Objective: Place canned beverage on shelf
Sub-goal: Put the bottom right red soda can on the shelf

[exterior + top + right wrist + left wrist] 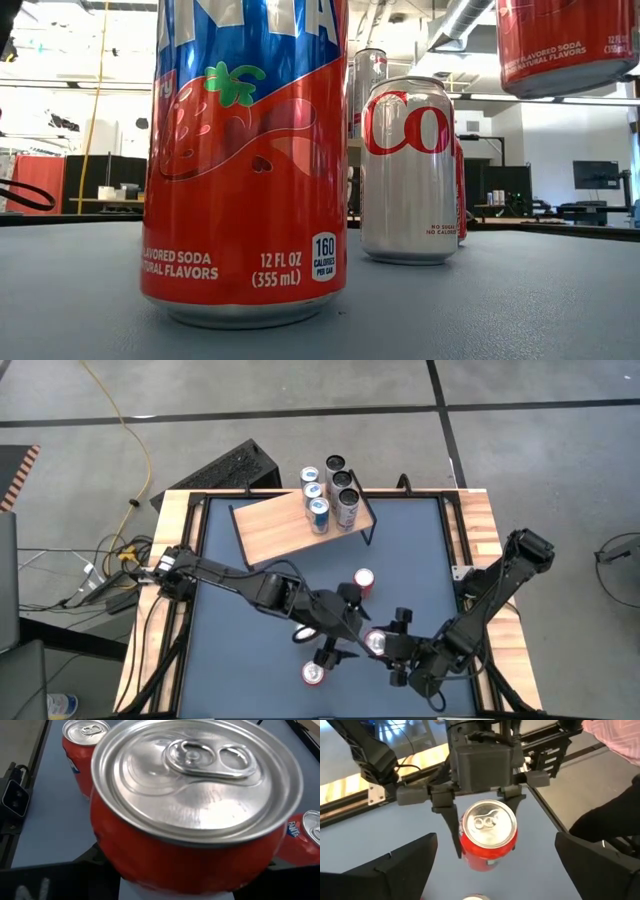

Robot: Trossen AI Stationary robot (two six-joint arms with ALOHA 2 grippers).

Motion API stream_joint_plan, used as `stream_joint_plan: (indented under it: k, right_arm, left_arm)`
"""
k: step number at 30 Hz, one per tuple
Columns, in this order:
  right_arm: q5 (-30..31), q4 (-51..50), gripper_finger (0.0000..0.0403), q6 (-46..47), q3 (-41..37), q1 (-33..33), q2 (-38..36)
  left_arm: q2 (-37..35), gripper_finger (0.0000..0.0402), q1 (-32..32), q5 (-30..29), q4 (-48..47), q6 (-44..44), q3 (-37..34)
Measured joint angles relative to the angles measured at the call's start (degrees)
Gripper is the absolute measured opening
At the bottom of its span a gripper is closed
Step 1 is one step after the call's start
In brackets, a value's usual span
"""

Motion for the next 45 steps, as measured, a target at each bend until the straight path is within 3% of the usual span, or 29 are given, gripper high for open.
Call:
stream_joint_plan:
  k: [10, 18, 39, 45]
  right_arm:
    - [-0.02, 0.1, 0.0244, 0.02, 0.0, 0.0, 0.02]
    - [-0.18, 1.22, 0.0244, -0.26, 0.0, 0.0, 0.04]
    - [-0.26, 1.22, 0.0244, -0.94, 0.0, 0.04, 0.04]
    - [-0.11, 1.18, 0.0244, -1.26, 0.0, 0.02, 0.04]
  left_arm:
    - [3.81, 0.0396, 0.52, 5.18, 2.21, -1.7, 0.1]
    - [5.75, 0.0396, 0.72, 2.06, 3.68, -0.86, 0.2]
    - [10.47, 0.0396, 0.73, 4.47, 9.52, -3.09, -0.2]
    - [10.47, 0.0372, 0.08, 0.24, 9.97, -2.09, -0.2]
